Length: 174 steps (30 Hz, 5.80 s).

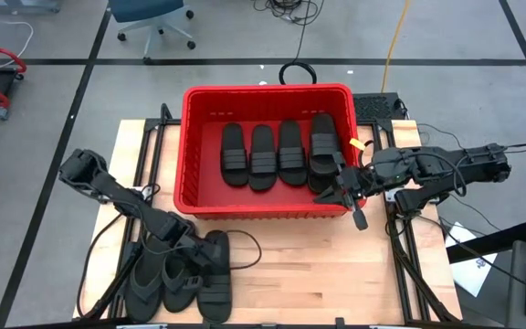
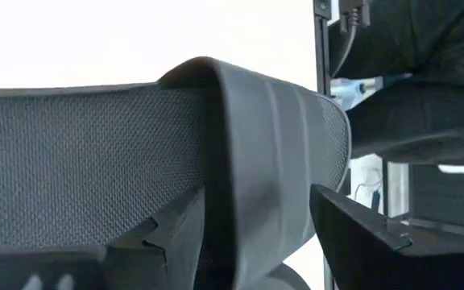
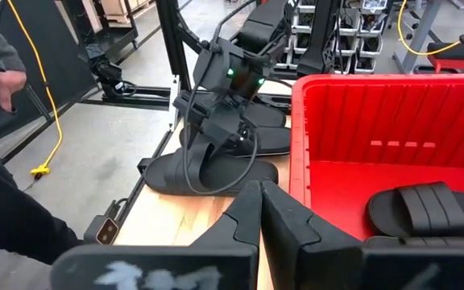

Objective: Pick and place slides into bin
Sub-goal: Put the black slide into the red bin

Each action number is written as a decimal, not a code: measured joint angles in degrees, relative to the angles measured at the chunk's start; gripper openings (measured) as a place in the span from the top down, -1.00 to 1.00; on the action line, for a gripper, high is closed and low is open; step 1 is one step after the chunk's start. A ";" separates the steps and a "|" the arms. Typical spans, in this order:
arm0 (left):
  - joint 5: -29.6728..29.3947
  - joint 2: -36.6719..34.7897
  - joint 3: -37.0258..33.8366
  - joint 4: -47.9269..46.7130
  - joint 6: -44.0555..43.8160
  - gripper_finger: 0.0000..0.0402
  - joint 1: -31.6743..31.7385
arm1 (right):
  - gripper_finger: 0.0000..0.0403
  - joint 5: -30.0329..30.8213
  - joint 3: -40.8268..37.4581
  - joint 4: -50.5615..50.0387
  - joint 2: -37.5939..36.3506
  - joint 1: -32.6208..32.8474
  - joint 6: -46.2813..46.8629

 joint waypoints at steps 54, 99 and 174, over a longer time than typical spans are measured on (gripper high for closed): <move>13.14 16.86 78.53 -63.89 73.77 0.99 59.00 | 1.00 11.96 0.00 -2.00 -0.02 -0.55 -7.37; 8.65 42.99 78.31 -38.47 76.44 0.95 59.30 | 1.00 21.18 0.00 -0.81 -0.51 -0.39 8.47; 45.39 5.59 61.76 -60.79 87.33 1.00 63.14 | 1.00 -19.59 -0.02 12.54 26.07 -41.30 -11.09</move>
